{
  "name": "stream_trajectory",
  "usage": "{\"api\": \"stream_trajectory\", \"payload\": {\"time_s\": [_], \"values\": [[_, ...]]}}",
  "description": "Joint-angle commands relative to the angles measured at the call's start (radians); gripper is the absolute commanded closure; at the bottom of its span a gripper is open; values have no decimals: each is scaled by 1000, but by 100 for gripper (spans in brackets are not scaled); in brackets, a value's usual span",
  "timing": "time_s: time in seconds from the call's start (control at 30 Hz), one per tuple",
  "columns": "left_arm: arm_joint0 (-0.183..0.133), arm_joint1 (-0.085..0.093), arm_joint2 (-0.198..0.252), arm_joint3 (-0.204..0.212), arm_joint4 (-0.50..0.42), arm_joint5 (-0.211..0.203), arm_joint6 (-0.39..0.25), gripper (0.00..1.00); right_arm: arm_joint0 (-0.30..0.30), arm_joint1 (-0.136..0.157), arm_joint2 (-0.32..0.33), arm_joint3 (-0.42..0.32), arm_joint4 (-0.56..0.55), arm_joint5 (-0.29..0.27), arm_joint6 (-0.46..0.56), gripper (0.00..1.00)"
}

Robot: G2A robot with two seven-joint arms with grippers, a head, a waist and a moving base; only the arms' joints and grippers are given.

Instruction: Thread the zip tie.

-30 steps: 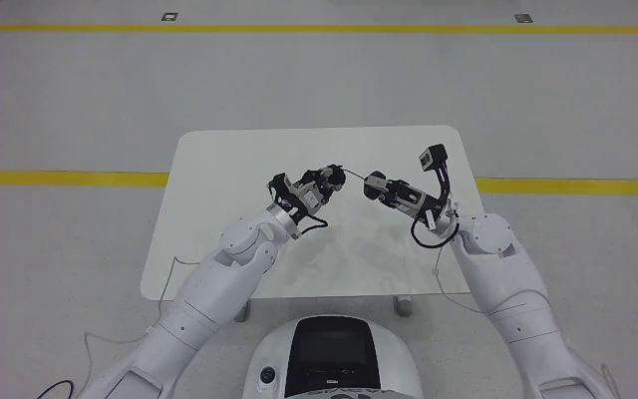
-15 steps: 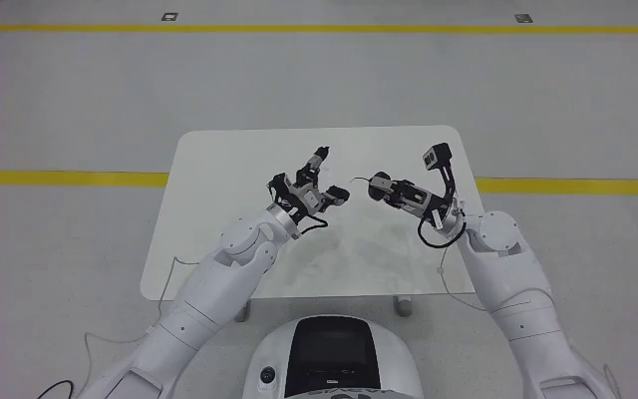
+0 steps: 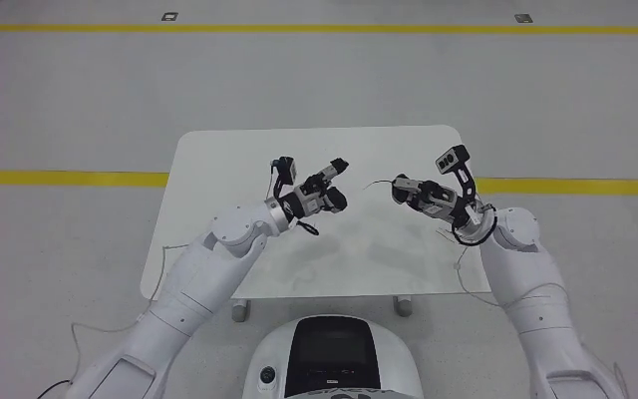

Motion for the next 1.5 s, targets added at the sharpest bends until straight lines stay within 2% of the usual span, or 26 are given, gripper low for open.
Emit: {"api": "stream_trajectory", "payload": {"time_s": [0.0, 0.27, 0.33, 0.37, 0.4, 0.43, 0.63, 0.7, 0.77, 0.87, 1.17, 1.27, 1.33, 1.47], "values": [[-8, 2, -3, 16, -4, 3, -51, 0, 8, 1, 2, 15, 1, -12, 17, 100], [-8, 2, -3, 16, -4, 3, -51, 0, 6, 1, 2, 13, 1, -11, 10, 100], [-5, 2, -3, 15, -11, 4, -49, 0, -2, 1, -5, 1, 27, 23, 10, 100], [-5, 2, -2, 5, -26, -14, -87, 0, 2, 1, -5, 16, 53, 49, 32, 100], [-8, 4, -5, 18, -47, -33, -163, 0, 14, 1, -9, 34, 91, 73, 80, 100], [-12, 6, -12, 36, -64, -34, -195, 0, 22, 0, -12, 51, 119, 88, 119, 100], [-48, 11, -12, 100, -105, -76, -414, 0, 59, 10, -86, 94, 256, 141, 122, 100], [-57, 10, -6, 117, -105, -93, -450, 0, 67, 16, -115, 97, 279, 147, 122, 100], [-66, 8, 5, 134, -96, -104, -464, 0, 76, 24, -153, 105, 298, 148, 122, 100], [-76, 2, 29, 146, -106, -98, -475, 0, 94, 33, -214, 119, 322, 143, 122, 100], [-78, 1, 36, 150, -97, -94, -463, 0, 92, 33, -215, 117, 326, 145, 118, 100], [-74, 1, 48, 151, -72, -91, -445, 0, 89, 23, -247, 128, 317, 159, 79, 100], [-72, -2, 53, 158, -110, -93, -466, 0, 99, 14, -268, 154, 348, 174, 109, 100], [-82, -8, 60, 183, -153, -102, -483, 0, 115, -1, -303, 187, 391, 162, 122, 100]]}}
